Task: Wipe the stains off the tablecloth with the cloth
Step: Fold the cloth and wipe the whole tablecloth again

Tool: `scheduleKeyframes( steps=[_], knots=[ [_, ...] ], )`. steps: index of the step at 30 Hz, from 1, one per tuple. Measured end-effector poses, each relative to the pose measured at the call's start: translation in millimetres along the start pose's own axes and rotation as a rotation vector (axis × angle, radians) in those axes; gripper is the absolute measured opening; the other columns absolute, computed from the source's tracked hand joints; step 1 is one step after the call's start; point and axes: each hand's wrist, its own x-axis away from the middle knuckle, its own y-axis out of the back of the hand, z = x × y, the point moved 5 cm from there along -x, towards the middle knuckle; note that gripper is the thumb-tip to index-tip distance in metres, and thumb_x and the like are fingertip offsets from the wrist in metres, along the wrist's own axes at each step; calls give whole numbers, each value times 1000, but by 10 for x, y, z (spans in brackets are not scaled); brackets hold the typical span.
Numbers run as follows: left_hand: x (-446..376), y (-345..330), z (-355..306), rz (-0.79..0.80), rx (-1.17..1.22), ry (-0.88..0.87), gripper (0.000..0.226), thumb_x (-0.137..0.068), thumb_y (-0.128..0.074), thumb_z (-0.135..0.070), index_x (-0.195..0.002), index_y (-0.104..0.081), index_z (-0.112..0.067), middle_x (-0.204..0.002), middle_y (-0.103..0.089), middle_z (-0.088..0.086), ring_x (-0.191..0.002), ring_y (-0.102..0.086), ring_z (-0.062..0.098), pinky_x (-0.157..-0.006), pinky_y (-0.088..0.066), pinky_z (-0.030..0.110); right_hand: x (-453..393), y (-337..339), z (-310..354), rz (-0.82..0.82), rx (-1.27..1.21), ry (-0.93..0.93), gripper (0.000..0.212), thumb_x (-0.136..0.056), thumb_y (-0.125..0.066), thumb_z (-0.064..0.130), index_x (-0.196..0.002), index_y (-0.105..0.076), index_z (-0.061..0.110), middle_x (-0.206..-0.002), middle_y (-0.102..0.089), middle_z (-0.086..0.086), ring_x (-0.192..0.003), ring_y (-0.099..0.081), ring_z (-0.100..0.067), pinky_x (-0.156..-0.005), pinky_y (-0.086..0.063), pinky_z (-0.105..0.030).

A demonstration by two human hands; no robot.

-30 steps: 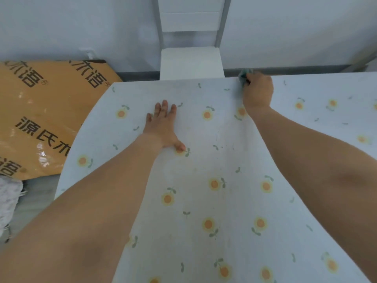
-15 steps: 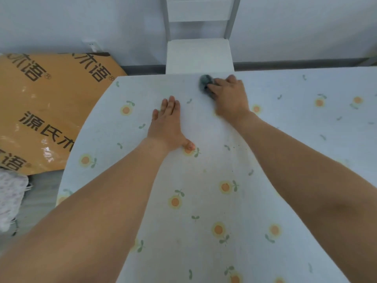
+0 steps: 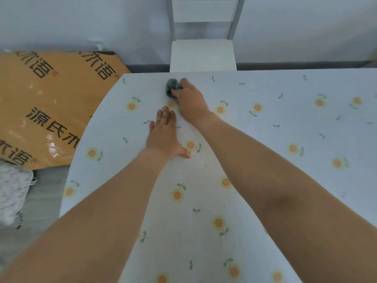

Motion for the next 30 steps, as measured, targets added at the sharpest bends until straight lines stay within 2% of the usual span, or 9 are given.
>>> scheduleKeyframes(
  steps=[2, 6, 8, 10, 15, 18, 21, 24, 30],
  knots=[
    [2, -3, 4, 4, 9, 0, 151, -54, -88, -61, -158, 8, -10, -165, 17, 7, -152, 17, 23, -124, 1, 45, 215, 154, -341, -18, 88, -27, 24, -97, -48, 18, -113, -66, 14, -117, -51, -14, -103, -52, -33, -83, -41, -34],
    [1, -18, 5, 17, 38, 5, 151, -53, -89, -58, -158, 9, -9, -165, 19, 7, -151, 20, 23, -122, 6, 44, 1210, 629, -1621, -273, 203, -688, 30, -93, -40, 14, -109, -61, 1, -117, -53, -20, -103, -52, -36, -84, -38, -39],
    [-3, 7, -6, 19, 32, 6, 152, -53, -90, -59, -158, 8, -9, -165, 18, 8, -151, 19, 24, -122, 5, 45, 1287, 614, -1674, -360, 198, -871, 33, -88, -40, 8, -112, -63, 2, -121, -52, -18, -104, -52, -37, -87, -39, -41],
    [15, 32, 0, 28, 19, 8, 151, -54, -89, -60, -158, 7, -7, -165, 16, 9, -152, 17, 25, -123, 2, 46, 971, 442, -1169, -304, 96, -778, 38, -87, -41, 5, -117, -64, 5, -125, -53, -18, -105, -54, -37, -88, -42, -40],
    [335, -29, -48, -44, -68, 34, 127, -74, -73, -65, -158, 3, -7, -166, 5, 15, -153, 8, 30, -124, -5, 48, 636, -86, 311, 72, 25, -14, 26, -94, -53, 18, -117, -64, 15, -114, -49, -12, -97, -52, -30, -81, -46, -36],
    [533, -185, 47, 21, -73, 42, 136, -68, -75, -68, -158, 8, -9, -165, 15, 12, -152, 14, 29, -123, -3, 48, 1002, 233, -468, -109, 10, -278, 13, -90, -55, 25, -100, -57, 16, -101, -54, -14, -86, -54, -29, -70, -41, -35],
    [555, -233, 95, 48, 5, 41, 147, -59, -84, -65, -157, 11, -11, -164, 21, 8, -151, 20, 26, -123, 0, 49, 1532, 558, -1367, -238, 16, -698, 28, -89, -48, 9, -115, -57, 7, -118, -50, -21, -98, -56, -32, -75, -35, -31],
    [515, -245, 88, 40, 22, 50, 148, -58, -85, -63, -157, 11, -11, -164, 20, 7, -151, 19, 25, -123, 1, 50, 1476, 504, -1356, -343, 5, -905, 32, -88, -45, -1, -116, -59, 1, -130, -43, -17, -99, -58, -33, -78, -43, -33],
    [517, -281, 131, -6, 43, 59, 147, -57, -82, -68, -158, 10, -14, -165, 19, 6, -151, 18, 22, -123, 3, 47, 926, -158, 244, 54, -77, -163, 27, -93, -52, 9, -117, -63, 11, -121, -46, -10, -90, -59, -29, -81, -50, -33]
  ],
)
